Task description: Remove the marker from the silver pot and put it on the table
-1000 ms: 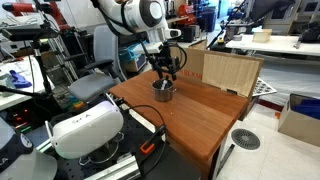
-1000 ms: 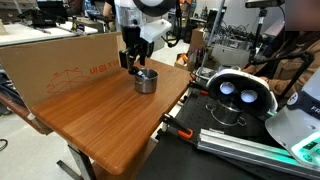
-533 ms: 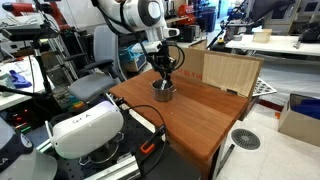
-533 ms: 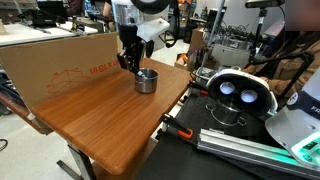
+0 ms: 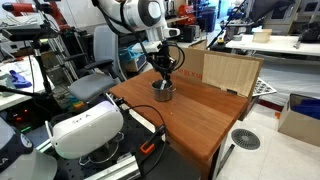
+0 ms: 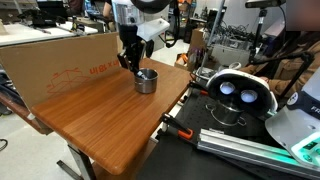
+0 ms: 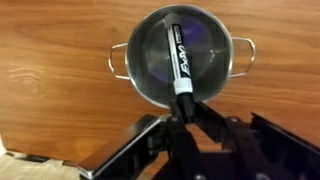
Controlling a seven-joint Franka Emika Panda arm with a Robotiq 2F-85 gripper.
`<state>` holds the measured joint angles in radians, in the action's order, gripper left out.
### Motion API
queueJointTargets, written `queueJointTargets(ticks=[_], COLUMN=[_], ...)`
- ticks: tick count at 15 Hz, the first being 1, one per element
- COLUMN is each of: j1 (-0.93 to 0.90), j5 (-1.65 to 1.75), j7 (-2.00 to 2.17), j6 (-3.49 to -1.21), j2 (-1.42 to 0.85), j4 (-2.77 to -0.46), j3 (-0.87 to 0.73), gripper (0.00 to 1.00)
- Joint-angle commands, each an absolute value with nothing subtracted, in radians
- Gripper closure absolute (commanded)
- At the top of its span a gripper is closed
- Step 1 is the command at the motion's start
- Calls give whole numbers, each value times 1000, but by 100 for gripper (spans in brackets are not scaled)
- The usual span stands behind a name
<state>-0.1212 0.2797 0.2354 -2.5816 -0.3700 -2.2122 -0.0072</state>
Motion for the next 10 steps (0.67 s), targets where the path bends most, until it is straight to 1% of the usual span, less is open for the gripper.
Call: queueJointTargets(ticks=[1, 10], j1=[-110, -104], j5=[199, 83], j7=[179, 133], j6=[-2544, -2422], j2=[-344, -205], j4=[-2223, -2242], j3=[21, 44], gripper=[94, 94])
